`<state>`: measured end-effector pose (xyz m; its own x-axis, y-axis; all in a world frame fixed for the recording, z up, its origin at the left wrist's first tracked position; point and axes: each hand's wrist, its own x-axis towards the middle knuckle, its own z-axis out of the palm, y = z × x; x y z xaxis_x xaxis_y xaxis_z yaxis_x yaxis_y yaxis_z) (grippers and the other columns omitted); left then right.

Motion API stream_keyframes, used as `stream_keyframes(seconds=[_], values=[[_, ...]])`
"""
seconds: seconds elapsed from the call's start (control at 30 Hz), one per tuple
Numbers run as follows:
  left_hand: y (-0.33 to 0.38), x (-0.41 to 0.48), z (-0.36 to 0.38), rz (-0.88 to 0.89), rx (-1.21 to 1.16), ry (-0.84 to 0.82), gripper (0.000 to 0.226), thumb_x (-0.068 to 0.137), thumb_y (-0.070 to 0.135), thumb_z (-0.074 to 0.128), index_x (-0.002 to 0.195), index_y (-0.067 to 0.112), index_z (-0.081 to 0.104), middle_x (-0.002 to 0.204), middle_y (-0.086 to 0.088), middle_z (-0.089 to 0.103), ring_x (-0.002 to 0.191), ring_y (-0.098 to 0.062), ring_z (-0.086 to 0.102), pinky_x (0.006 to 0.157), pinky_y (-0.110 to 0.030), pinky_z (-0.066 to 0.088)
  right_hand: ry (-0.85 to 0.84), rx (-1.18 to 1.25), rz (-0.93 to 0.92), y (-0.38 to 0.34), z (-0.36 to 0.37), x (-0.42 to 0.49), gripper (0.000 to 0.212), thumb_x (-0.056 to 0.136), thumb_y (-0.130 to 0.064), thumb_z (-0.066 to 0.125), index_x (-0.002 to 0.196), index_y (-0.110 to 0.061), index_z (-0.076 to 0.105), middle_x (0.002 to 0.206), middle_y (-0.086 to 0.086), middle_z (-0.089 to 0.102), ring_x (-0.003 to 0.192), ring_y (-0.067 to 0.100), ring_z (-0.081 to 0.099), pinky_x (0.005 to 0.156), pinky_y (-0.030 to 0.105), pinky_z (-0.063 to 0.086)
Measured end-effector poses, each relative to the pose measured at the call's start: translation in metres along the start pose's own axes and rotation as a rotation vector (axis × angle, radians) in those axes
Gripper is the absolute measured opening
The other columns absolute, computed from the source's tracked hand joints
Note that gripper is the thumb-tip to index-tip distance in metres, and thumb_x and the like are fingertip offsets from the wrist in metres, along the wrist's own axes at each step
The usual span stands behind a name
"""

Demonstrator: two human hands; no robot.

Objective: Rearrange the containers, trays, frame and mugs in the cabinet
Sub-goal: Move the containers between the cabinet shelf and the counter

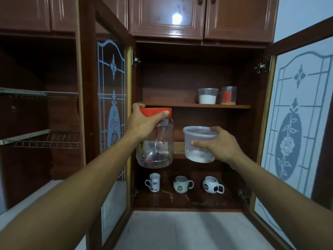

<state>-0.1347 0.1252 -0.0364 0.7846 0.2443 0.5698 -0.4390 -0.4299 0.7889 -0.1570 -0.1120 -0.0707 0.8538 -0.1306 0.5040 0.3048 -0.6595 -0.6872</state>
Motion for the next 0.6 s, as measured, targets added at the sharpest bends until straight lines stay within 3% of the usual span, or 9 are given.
stream_keyframes(seconds=[0.27,0.43,0.6], values=[[0.001,-0.051,-0.010,0.014,-0.023,0.007,0.086,0.069,0.057,0.077,0.135,0.027,0.032,0.121,0.003,0.044,0.108,-0.020,0.051,0.089,-0.036,0.050,-0.043,0.011,-0.011,0.017,-0.006,-0.040,0.103,0.056,-0.062,0.084,0.142,-0.020,0.044,0.132,0.001,0.056,0.115,0.019,0.057,0.095,0.038,0.052],[0.001,-0.085,-0.016,0.021,-0.048,0.021,0.087,0.069,0.053,0.079,0.137,0.026,0.032,0.121,0.005,0.043,0.107,-0.016,0.049,0.079,-0.025,0.047,-0.043,0.064,-0.037,0.022,-0.007,-0.068,0.102,0.055,-0.061,0.085,0.140,-0.018,0.047,0.127,-0.003,0.060,0.111,0.014,0.059,0.090,0.030,0.052],[-0.001,-0.116,-0.025,0.003,-0.019,0.028,0.087,0.068,0.054,0.078,0.137,0.028,0.031,0.121,0.006,0.042,0.108,-0.017,0.049,0.084,-0.028,0.045,-0.044,0.098,-0.046,0.020,-0.008,-0.098,0.086,0.061,-0.049,0.088,0.134,-0.021,0.052,0.116,-0.008,0.056,0.098,0.007,0.050,0.076,0.018,0.042]])
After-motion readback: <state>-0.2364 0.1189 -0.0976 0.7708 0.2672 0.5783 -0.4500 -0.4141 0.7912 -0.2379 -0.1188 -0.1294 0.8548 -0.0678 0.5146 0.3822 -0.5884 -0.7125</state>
